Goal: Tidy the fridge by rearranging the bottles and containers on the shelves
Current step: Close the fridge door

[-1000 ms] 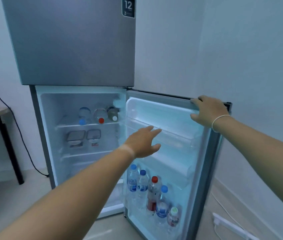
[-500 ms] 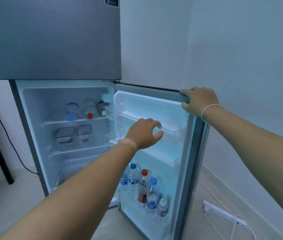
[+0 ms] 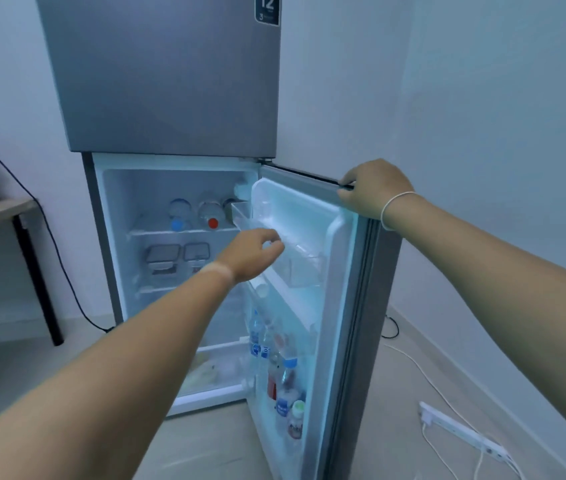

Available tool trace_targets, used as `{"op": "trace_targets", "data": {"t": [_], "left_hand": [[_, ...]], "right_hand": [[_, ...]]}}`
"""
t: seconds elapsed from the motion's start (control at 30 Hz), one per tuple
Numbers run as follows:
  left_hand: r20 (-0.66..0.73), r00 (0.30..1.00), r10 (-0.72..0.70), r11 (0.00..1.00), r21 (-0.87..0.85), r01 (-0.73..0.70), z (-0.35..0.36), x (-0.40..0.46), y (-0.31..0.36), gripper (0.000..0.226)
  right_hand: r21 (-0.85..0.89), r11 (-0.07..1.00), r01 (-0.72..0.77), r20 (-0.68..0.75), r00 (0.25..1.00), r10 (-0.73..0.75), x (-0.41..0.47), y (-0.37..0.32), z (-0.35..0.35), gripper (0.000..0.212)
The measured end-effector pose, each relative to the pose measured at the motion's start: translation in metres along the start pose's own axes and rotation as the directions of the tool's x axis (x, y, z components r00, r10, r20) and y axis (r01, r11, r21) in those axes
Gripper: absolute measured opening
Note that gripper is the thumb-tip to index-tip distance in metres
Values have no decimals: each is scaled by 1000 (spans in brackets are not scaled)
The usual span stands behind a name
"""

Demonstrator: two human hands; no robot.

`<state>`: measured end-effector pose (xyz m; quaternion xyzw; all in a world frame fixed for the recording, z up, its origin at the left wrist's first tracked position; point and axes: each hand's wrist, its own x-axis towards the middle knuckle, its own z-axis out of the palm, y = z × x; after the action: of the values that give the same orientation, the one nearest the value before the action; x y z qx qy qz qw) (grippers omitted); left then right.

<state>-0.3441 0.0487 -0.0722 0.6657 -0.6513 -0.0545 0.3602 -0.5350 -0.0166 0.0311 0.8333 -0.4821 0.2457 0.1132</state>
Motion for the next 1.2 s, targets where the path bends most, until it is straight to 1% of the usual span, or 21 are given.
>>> {"op": "trace_targets", "data": {"t": [0.13,0.23,0.3,0.37,0.47,0.53,0.6,0.63,0.7,0.77,0.87,0.9,0.93,0.97,1.0,1.03,1.07,1.1,1.13,1.17,1.2], "left_hand": [[-36,997,-70,997,19,71,-19,-15,-24,22],[-59,993,-103,994,24,105,-38,-27,-40,28],[-35,989,-145,989,32,146,-52,-34,-49,26],[4,983,-181,983,42,181,-67,-40,-55,28],[37,973,-228,968,113,223,-91,-49,-62,33],[53,960,-276,950,165,264,-104,-53,-66,37],[34,945,-325,930,195,313,-117,-56,-70,48],[1,943,-333,926,187,327,-122,-56,-71,52],[-111,942,-317,933,144,331,-132,-54,-71,54],[-236,929,-285,950,56,306,-142,-51,-67,47],[-406,871,-276,961,-123,247,-155,-43,-62,42],[-454,850,-268,963,-156,221,-158,-41,-62,36],[-492,836,-242,970,-139,199,-161,-40,-62,31],[-521,833,-186,981,-45,191,-162,-39,-64,30],[-534,839,-108,976,104,192,-162,-36,-69,32],[-527,850,-10,942,281,185,-161,-36,-73,34],[-490,866,102,873,462,158,-160,-35,-79,39],[-423,883,205,774,622,119,-159,-35,-87,43],[-352,899,260,675,732,91,-158,-34,-95,46],[-293,921,256,588,803,92,-158,-33,-101,47],[-266,935,235,511,852,114,-158,-30,-111,47]], "right_hand": [[148,989,14,63,998,-24,-3,-37,-7,28],[265,964,39,94,993,-66,-4,-66,-13,40],[354,935,30,120,990,-78,-2,-82,-12,42],[437,899,2,153,985,-76,2,-97,-10,39],[496,868,-23,214,972,-96,15,-123,-5,23],[521,853,-40,258,959,-113,24,-137,1,28],[529,849,5,253,954,-163,27,-152,7,33],[528,848,43,228,955,-190,25,-158,10,37],[511,851,124,182,952,-248,23,-174,16,46],[468,864,187,168,941,-295,27,-191,24,51],[465,848,254,163,917,-363,39,-211,40,56],[466,843,270,155,913,-378,41,-218,48,56],[466,838,284,145,910,-388,44,-225,56,55],[468,836,288,138,910,-391,46,-231,65,55],[479,829,289,134,909,-394,47,-237,73,55],[501,814,294,129,904,-407,48,-240,81,56],[528,793,305,127,894,-429,51,-242,89,56],[538,777,327,125,881,-457,54,-242,96,56],[527,771,358,128,863,-488,57,-240,102,55],[502,771,392,132,846,-516,61,-237,106,55],[474,771,426,128,833,-539,68,-235,110,54]]}}
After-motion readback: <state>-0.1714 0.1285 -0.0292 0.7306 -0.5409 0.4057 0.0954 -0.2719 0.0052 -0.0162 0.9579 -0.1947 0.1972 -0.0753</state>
